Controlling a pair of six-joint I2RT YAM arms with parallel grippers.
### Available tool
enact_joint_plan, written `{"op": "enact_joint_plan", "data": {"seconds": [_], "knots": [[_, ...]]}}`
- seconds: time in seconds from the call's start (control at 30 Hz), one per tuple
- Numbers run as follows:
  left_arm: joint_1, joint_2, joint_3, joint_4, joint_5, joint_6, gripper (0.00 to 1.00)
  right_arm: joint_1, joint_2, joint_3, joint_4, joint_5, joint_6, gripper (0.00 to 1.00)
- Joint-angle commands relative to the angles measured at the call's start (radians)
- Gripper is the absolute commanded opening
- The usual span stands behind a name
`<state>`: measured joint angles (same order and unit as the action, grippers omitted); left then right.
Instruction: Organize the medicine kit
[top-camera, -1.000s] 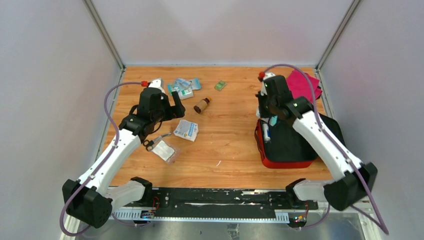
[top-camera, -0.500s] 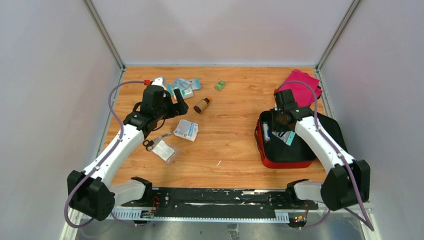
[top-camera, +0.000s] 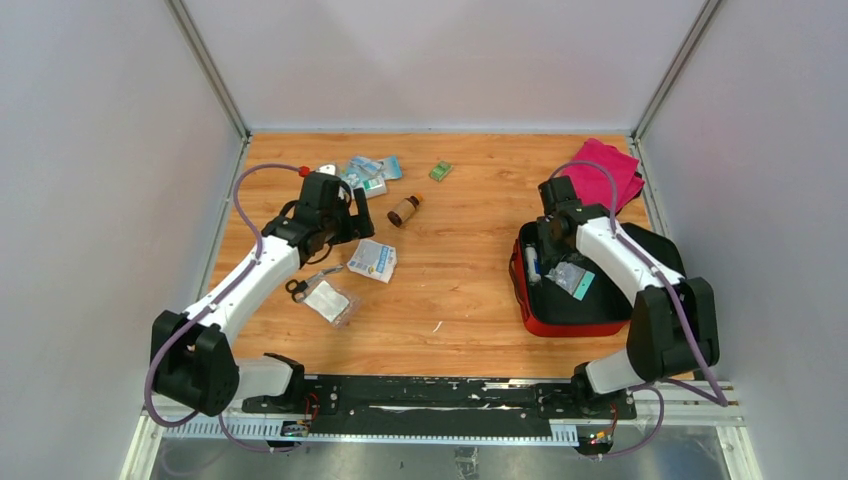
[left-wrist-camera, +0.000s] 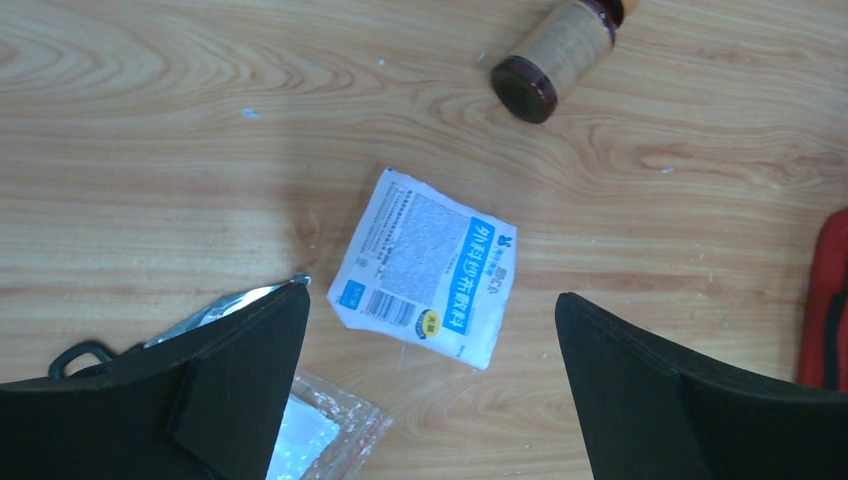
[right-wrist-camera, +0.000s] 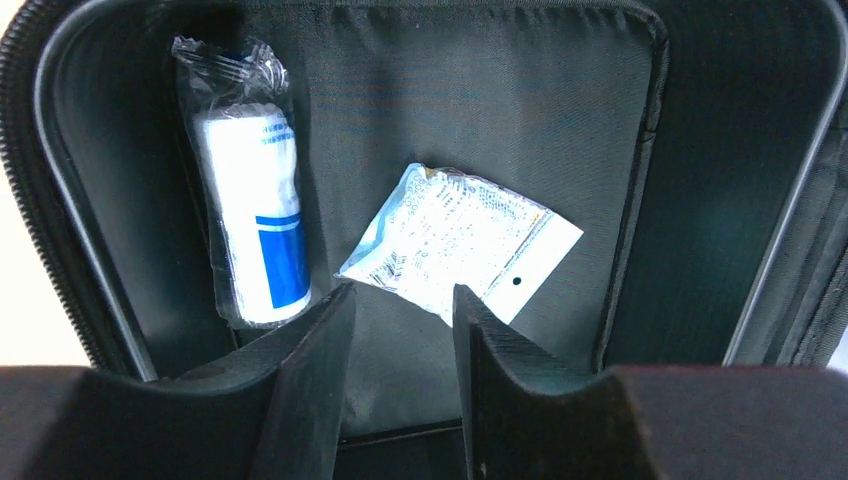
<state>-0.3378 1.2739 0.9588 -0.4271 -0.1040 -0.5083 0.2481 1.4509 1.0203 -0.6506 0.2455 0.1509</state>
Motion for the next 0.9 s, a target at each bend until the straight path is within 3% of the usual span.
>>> {"op": "enact_joint_plan", "data": {"seconds": [0.0,0.17,0.33,0.57,0.87], "knots": [[0.008,-0.008,-0.007,-0.063,-0.085,-0.017,1.0,-0.015,-0.07,0.034,-0.025,-0.019,0.007,0.47],[0.008,-0.026,-0.054,-0.081,-0.118,-0.087,1.0,0.038,-0.179,0.064,0.029,-0.226,0.029,0.5],[0.008,-0.075,-0.112,-0.087,-0.122,-0.151,0.99,0.25,-0.133,0.18,0.1,-0.263,0.046,0.55],[0.008,-0.216,-0.127,-0.196,-0.234,-0.165,1.0,0.423,0.174,0.37,0.235,-0.423,0.023,0.6],[0.008,-0.418,-0.133,-0.298,-0.345,-0.115,1.0,0.497,0.582,0.698,0.267,-0.67,-0.022,0.64]]}}
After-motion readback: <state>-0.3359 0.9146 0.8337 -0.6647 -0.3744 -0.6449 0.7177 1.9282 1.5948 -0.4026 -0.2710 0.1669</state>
